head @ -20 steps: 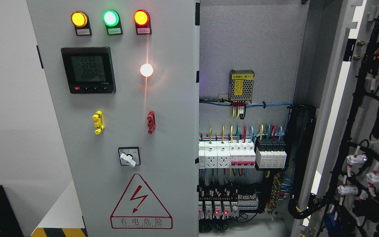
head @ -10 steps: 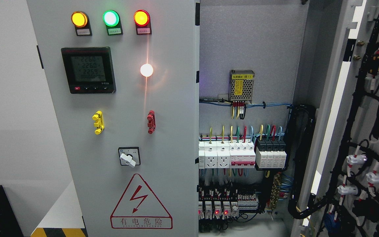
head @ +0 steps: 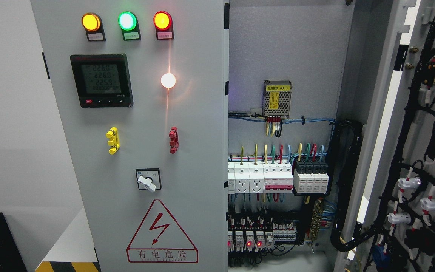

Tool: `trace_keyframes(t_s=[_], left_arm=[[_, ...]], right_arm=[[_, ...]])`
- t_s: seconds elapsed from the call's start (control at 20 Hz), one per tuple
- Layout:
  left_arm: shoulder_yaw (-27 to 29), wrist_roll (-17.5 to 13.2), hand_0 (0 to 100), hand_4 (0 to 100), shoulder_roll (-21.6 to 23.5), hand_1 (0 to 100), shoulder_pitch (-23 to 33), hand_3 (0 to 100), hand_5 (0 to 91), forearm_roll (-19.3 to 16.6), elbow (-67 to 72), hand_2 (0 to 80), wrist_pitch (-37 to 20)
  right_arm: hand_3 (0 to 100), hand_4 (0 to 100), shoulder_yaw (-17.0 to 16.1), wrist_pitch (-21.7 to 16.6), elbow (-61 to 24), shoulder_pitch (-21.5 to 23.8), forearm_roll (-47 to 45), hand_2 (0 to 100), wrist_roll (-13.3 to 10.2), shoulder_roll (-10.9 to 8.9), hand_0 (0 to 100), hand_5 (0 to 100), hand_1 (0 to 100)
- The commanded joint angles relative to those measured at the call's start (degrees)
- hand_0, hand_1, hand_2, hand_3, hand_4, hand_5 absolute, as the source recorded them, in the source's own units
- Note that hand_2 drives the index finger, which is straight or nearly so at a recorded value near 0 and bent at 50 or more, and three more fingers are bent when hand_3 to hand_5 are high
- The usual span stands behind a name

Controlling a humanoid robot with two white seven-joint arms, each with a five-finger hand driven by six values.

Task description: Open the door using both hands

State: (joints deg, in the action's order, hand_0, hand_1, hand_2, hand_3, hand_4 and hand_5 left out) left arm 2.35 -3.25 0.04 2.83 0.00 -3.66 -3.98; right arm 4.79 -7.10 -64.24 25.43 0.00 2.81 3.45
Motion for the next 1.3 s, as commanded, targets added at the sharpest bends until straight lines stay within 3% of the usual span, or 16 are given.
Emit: trace_keyframes(t_s=[0.0,0.3,0.6,0.95,1.25], left_arm=[[-0.24,0.87,0,0,0.05,0,-0.28,0,0.0,-1.14,0.14,0.0,0.29],[-2.97,4.13,0,0,0.05,0,-0.37,0,0.0,-1.23,0.05,0.0,0.46],[-2.88,3.69,0,0,-0.3,0,-0.28,0,0.0,-0.79,-0.12,0.0,0.29],[-2.53,3.6,0,0,-1.79,0,-0.28,0,0.0,-0.44,-0.21,0.0,0.29],[-2.7,3.6,0,0,-2.85,0,-0.28,0,0.0,-0.44,-0.12,0.0,0.29]], right_arm=[[0,0,3.47,-0.37,-23.11,1.38,0.09,0,0.0,-1.86,19,0,0],[0,0,7.77,-0.45,-30.4,2.61,0.0,0,1.23,-4.68,19,0,0],[0,0,7.95,-3.87,-37.44,2.17,0.0,0,1.14,-4.68,19,0,0],[0,0,7.42,-12.57,-42.36,-1.25,-1.05,0,0.97,-3.88,19,0,0],[0,0,7.42,-13.02,-43.6,-6.88,-7.91,0,0.7,-3.8,19,0,0]])
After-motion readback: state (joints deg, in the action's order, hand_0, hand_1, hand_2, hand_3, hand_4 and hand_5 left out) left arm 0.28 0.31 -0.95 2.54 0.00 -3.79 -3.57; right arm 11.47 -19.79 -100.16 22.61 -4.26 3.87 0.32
